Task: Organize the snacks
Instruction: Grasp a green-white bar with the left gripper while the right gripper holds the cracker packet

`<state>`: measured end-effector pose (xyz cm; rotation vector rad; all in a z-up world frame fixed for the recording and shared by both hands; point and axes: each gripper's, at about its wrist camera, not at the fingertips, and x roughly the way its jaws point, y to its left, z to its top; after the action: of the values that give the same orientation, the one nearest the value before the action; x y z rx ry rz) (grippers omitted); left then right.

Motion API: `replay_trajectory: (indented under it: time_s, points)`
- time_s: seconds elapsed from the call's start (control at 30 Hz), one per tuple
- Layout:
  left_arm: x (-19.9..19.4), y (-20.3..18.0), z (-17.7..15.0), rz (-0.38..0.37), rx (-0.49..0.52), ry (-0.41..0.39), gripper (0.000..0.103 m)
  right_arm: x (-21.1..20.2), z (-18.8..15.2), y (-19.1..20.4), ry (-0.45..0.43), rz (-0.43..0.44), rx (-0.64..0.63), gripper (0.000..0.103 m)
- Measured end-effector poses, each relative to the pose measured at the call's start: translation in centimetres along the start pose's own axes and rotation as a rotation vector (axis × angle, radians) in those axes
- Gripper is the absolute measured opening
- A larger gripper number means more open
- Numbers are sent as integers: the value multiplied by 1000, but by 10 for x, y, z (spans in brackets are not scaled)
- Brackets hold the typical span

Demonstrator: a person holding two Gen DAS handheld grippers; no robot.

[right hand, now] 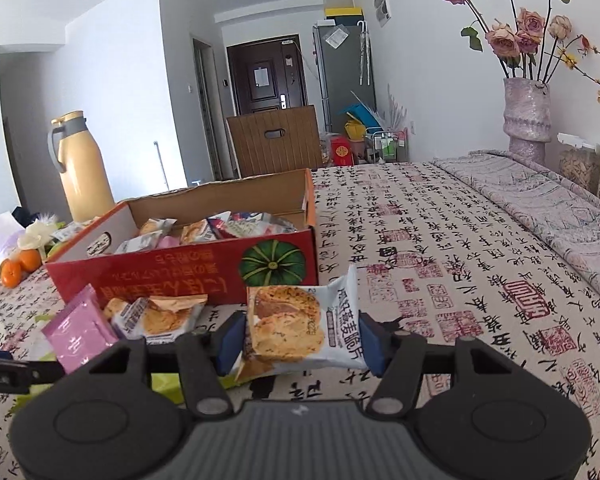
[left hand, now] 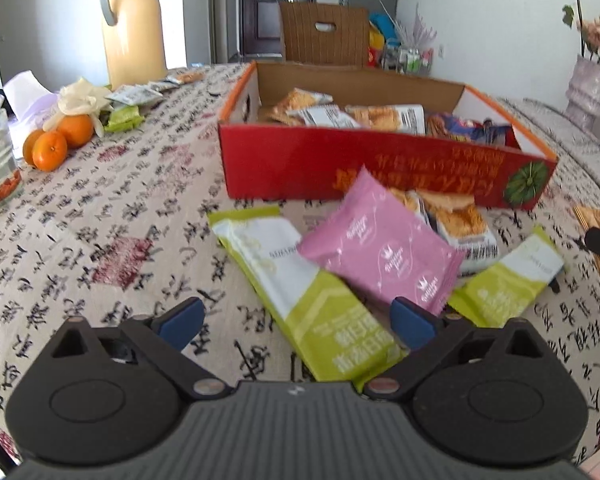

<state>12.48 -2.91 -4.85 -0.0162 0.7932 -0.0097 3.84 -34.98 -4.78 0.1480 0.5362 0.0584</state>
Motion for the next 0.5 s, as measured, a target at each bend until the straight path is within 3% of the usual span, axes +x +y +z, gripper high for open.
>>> replay_trajectory:
  time_s: [0.33, 0.5]
  points:
    - [-1, 7, 0, -30, 97, 27, 48, 0, -8, 8, 20, -4, 0, 59]
    - [1, 12, 3, -24, 157, 19, 41, 0, -10, 9, 23, -11, 3, 59]
